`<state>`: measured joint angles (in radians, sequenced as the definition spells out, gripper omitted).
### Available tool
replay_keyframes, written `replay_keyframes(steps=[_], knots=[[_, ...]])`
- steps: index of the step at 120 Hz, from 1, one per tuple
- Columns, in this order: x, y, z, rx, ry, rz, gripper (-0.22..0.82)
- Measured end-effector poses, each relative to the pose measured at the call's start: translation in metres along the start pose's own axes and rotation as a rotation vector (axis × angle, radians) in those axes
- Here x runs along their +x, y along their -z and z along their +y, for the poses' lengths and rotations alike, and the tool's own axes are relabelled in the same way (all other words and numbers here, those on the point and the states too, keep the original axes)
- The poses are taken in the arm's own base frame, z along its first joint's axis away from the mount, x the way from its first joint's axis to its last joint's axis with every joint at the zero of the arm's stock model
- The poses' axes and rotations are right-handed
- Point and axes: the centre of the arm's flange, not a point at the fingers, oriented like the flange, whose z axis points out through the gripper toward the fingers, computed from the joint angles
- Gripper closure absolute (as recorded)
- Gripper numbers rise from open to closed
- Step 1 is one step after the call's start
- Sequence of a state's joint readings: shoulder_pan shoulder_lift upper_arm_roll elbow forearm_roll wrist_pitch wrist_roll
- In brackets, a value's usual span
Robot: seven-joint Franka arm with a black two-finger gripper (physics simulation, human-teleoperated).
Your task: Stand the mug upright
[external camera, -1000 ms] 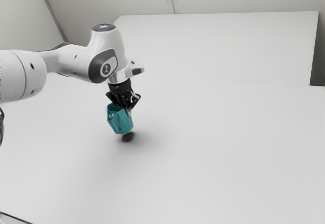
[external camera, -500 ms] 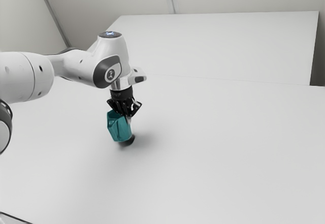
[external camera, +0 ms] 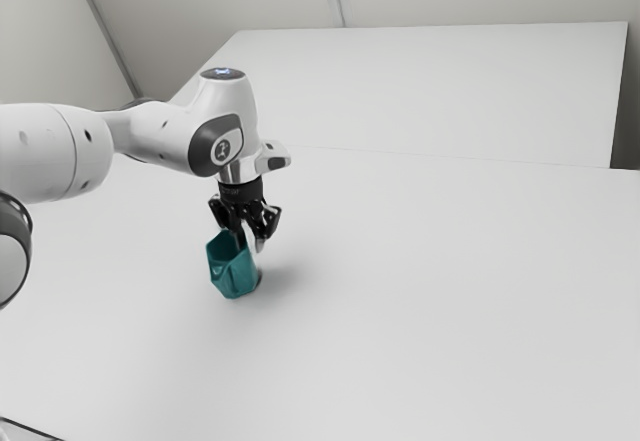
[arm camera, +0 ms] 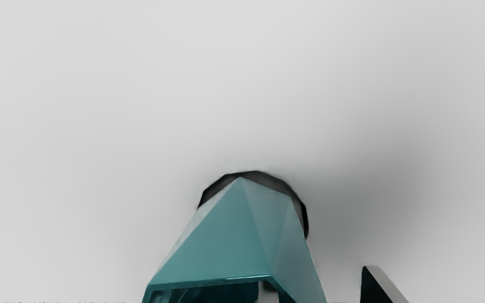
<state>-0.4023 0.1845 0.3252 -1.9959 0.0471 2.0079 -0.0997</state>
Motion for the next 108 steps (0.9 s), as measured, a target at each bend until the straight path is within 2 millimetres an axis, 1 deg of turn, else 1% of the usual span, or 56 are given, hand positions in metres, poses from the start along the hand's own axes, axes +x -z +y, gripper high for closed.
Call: replay_keyframes(steps=[6,13,28,41,52,56,59,63,75,83,89,95,101,108], knots=[[-0.001,0.002,0.0,-0.004,0.0,0.0,0.37],[-0.001,0.004,0.002,-0.007,-0.003,0.0,0.28],[-0.002,0.008,0.005,-0.013,-0.008,0.002,0.16],[-0.012,0.029,0.011,-0.033,-0.02,0.012,0.09],[-0.026,0.051,0.01,-0.053,-0.023,0.008,0.06],[-0.031,0.062,0.008,-0.06,-0.024,0.012,0.05],[-0.034,0.074,0.006,-0.064,-0.026,0.023,0.05],[-0.033,0.097,0.004,-0.067,-0.028,0.049,0.04],[-0.018,0.17,-0.001,-0.065,-0.042,0.157,0.02],[-0.011,0.206,0.003,-0.063,-0.074,0.214,0.02],[-0.01,0.227,0.008,-0.065,-0.108,0.246,0.01],[-0.012,0.242,0.011,-0.066,-0.14,0.27,0.01],[-0.014,0.252,0.011,-0.066,-0.163,0.283,0.01],[-0.016,0.257,0.008,-0.065,-0.184,0.287,0.01]])
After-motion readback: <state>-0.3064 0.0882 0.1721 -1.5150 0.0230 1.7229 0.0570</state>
